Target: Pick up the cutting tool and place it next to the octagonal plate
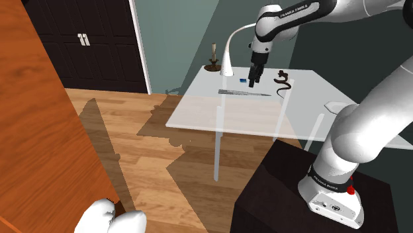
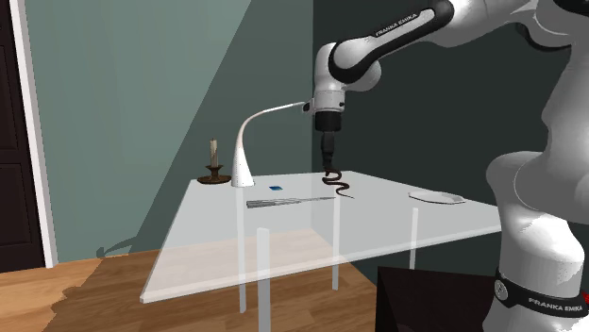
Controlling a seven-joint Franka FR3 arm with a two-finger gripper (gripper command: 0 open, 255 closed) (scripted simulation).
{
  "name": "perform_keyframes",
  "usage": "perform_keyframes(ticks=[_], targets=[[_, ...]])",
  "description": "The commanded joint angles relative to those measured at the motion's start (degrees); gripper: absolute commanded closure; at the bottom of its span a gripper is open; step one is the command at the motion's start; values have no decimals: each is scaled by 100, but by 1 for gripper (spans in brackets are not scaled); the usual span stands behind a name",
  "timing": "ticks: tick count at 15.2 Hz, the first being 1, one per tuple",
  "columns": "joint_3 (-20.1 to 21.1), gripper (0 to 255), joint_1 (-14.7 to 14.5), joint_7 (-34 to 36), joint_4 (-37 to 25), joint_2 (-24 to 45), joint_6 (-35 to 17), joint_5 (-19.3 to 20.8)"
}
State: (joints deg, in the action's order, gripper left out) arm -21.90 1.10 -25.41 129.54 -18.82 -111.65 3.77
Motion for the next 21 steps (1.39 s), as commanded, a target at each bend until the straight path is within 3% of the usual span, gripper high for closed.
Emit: perform_keyframes(ticks=[1,10,18,21], targets=[[-193,0,1,-372,-236,441,-171,-29],[-705,0,202,-1959,-1582,2462,-624,-600],[-619,0,854,-3116,-3371,4374,-584,-1239],[-593,0,882,-3145,-3320,4454,-709,-1274]])
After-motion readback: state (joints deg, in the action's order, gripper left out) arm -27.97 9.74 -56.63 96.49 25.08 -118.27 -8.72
